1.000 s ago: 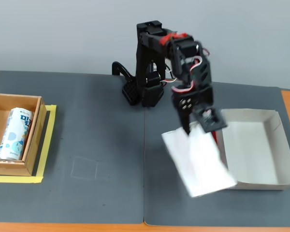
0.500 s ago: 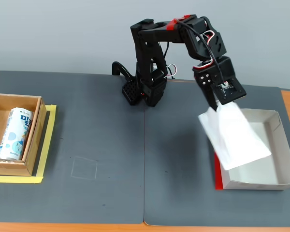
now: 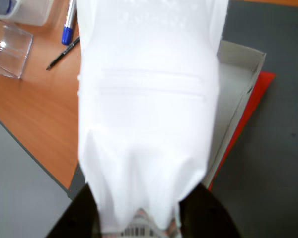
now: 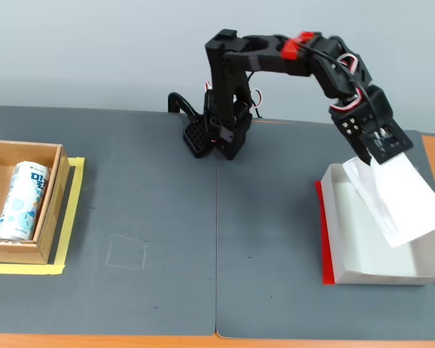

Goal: Pick the sandwich and put it in the gray box

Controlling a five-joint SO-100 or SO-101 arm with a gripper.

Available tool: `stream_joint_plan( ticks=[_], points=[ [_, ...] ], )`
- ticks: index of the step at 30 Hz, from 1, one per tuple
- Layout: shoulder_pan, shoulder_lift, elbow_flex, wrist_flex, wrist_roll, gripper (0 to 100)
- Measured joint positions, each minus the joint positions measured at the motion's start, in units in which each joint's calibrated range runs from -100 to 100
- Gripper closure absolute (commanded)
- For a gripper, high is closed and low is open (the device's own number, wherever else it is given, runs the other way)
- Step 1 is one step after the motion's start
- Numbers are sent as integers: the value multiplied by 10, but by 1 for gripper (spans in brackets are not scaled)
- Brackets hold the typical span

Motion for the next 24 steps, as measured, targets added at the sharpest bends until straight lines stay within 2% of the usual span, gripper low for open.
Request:
stream_joint_plan(
  ticks=[9, 18, 24],
  points=[
    [-17, 92, -79, 0, 0, 98],
    [-17, 105, -89, 0, 0, 97],
    [-17, 105, -89, 0, 0, 80]
  ],
)
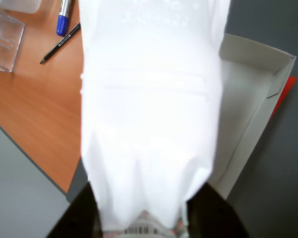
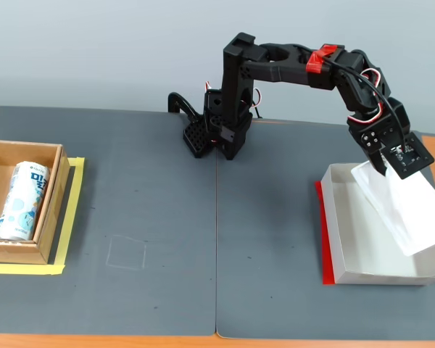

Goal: Pick the sandwich and put it in the gray box

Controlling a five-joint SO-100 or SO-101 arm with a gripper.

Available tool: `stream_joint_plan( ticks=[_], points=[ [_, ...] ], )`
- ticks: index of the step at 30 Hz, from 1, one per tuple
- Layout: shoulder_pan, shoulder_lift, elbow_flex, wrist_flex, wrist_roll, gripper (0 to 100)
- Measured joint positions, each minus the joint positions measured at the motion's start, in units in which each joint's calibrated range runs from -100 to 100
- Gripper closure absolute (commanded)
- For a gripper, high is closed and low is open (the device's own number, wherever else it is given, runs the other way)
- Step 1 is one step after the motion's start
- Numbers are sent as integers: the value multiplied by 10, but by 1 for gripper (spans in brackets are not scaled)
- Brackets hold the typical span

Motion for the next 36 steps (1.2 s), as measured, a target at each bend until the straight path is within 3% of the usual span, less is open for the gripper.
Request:
stream_joint_plan(
  ticks=[8, 31, 36],
  points=[
    [-1, 0, 0, 0, 0, 72],
    [17, -42, 46, -1, 13, 73],
    [60, -127, 145, -2, 24, 84]
  ],
)
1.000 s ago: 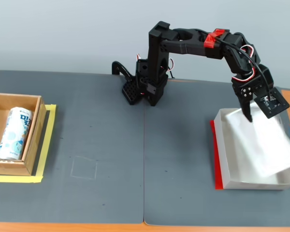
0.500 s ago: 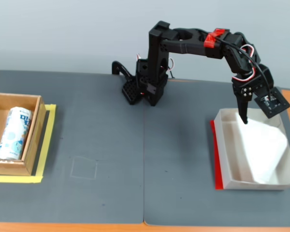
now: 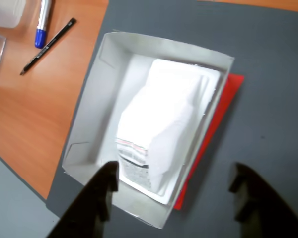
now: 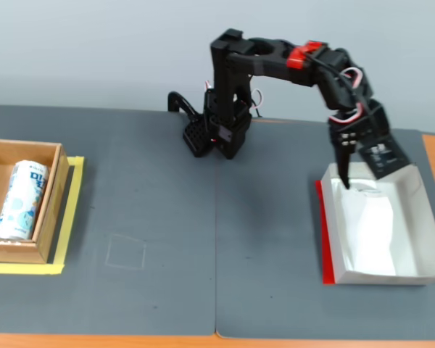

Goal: Pick the sandwich and put it in the gray box

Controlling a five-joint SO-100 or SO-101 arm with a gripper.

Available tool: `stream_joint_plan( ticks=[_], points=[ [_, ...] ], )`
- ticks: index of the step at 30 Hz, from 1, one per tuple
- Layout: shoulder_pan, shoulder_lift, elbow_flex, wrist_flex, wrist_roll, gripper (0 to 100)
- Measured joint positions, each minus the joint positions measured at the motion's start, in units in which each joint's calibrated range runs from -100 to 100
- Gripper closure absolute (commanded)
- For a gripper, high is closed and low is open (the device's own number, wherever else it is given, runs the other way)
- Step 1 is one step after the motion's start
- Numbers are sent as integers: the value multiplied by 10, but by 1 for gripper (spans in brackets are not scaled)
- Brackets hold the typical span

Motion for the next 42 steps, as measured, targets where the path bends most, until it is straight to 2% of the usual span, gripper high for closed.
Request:
stream_joint_plan(
  ticks=[4, 9, 19, 27, 42],
  points=[
    [41, -78, 83, -1, 20, 92],
    [104, -185, 189, -1, 51, 97],
    [238, -407, 418, 0, 89, 98],
    [363, -523, 553, 0, 130, 98],
    [423, -753, 791, -27, 134, 98]
  ],
)
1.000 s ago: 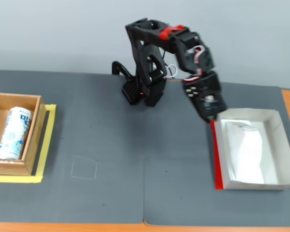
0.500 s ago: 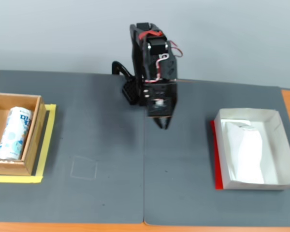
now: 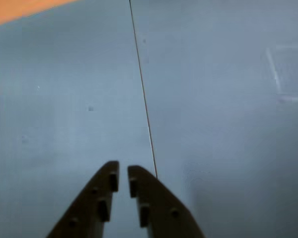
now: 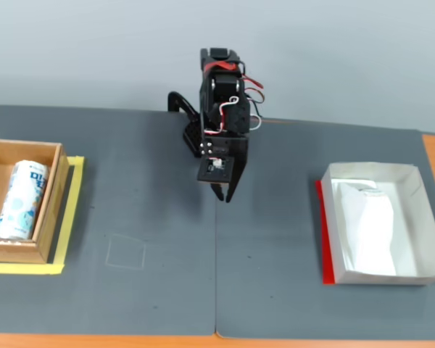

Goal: Pick the sandwich and put it in the gray box

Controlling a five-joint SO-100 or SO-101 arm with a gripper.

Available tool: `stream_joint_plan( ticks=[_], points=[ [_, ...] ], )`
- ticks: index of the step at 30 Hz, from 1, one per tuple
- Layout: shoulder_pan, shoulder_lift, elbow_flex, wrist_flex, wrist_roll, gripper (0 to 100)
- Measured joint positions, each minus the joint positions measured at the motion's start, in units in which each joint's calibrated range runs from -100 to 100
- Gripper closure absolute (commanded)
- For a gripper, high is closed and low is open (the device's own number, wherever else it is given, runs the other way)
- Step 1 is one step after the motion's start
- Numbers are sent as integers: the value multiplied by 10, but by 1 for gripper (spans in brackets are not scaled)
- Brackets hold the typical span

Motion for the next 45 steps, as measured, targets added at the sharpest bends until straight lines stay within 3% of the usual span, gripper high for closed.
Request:
stream_joint_plan(
  ticks=[11, 18, 30, 45],
  points=[
    [15, -31, 148, -150, 5, 98],
    [17, -31, 169, -219, 80, 98],
    [27, -31, 170, -136, 74, 98],
    [27, -31, 170, -133, 73, 98]
  ],
)
